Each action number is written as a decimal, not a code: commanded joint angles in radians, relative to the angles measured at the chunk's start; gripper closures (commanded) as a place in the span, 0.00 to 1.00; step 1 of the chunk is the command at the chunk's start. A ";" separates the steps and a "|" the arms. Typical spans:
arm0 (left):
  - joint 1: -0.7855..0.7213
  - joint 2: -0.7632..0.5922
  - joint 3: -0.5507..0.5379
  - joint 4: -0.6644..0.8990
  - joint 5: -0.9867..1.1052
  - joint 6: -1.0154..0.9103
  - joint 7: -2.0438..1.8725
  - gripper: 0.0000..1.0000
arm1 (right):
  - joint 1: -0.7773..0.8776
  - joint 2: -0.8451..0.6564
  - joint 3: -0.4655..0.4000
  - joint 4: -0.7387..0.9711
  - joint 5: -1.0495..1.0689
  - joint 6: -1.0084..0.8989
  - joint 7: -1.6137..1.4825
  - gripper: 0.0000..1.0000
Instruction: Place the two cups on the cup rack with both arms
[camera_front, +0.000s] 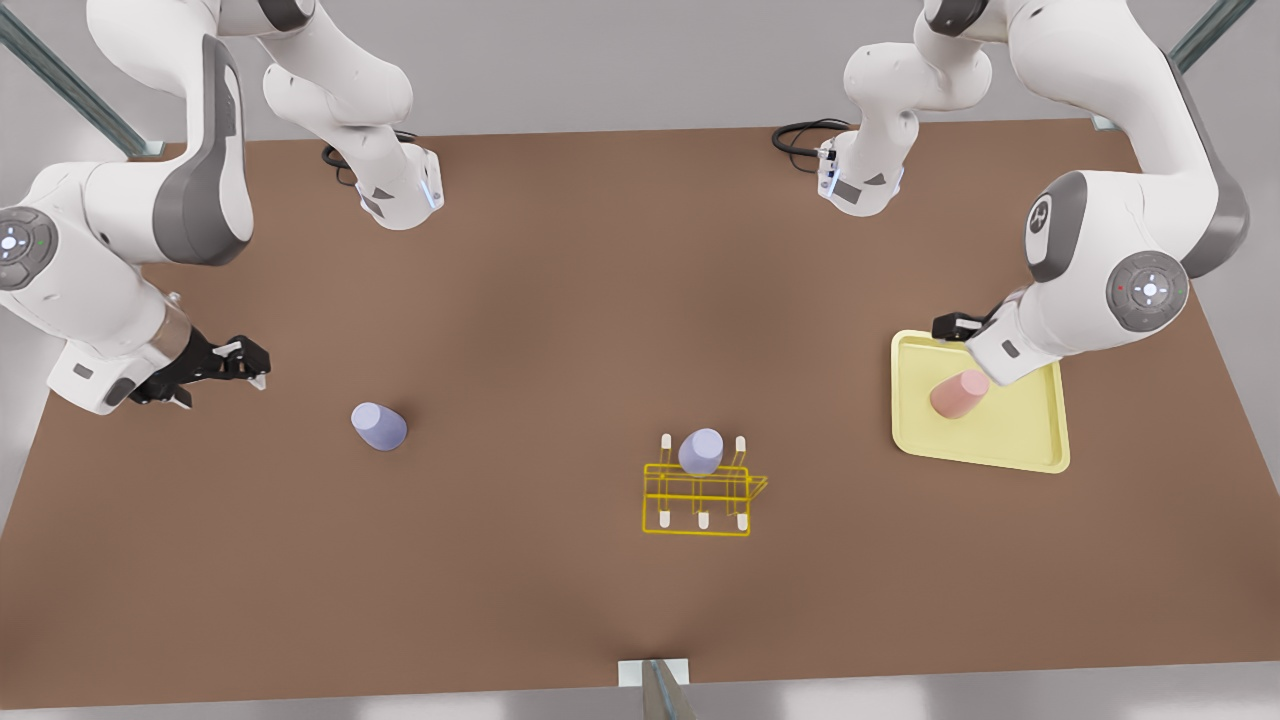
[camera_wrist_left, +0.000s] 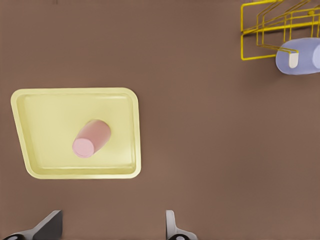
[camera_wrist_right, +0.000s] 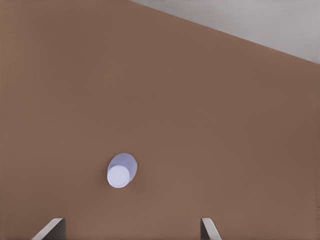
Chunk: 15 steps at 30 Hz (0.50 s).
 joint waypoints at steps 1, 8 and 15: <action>0.001 -0.001 0.004 0.000 -0.001 0.010 0.012 0.00 | -0.002 -0.001 -0.001 -0.001 0.001 0.003 -0.067 0.00; 0.095 0.215 0.130 -0.214 -0.004 0.537 0.160 0.00 | 0.116 0.197 0.007 -0.040 -0.005 0.132 0.124 0.00; 0.102 0.183 0.179 -0.500 -0.004 0.775 0.187 0.00 | 0.084 0.212 0.007 -0.332 0.044 0.517 0.170 0.00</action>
